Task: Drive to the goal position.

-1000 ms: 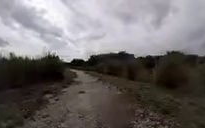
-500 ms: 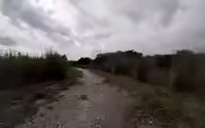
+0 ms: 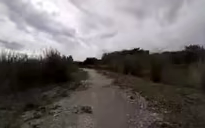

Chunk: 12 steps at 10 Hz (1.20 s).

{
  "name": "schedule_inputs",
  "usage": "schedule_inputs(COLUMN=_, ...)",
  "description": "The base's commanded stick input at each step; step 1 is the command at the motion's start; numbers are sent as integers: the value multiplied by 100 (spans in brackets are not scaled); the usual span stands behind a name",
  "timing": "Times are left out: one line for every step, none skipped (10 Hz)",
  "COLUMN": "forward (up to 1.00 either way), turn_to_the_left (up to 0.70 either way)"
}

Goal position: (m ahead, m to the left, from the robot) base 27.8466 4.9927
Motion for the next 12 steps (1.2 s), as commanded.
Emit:
schedule_inputs(forward=85, turn_to_the_left=0)
schedule_inputs(forward=85, turn_to_the_left=0)
schedule_inputs(forward=85, turn_to_the_left=0)
schedule_inputs(forward=85, turn_to_the_left=0)
schedule_inputs(forward=85, turn_to_the_left=0)
schedule_inputs(forward=85, turn_to_the_left=0)
schedule_inputs(forward=85, turn_to_the_left=0)
schedule_inputs(forward=85, turn_to_the_left=0)
schedule_inputs(forward=85, turn_to_the_left=0)
schedule_inputs(forward=85, turn_to_the_left=0)
schedule_inputs(forward=85, turn_to_the_left=0)
schedule_inputs(forward=85, turn_to_the_left=0)
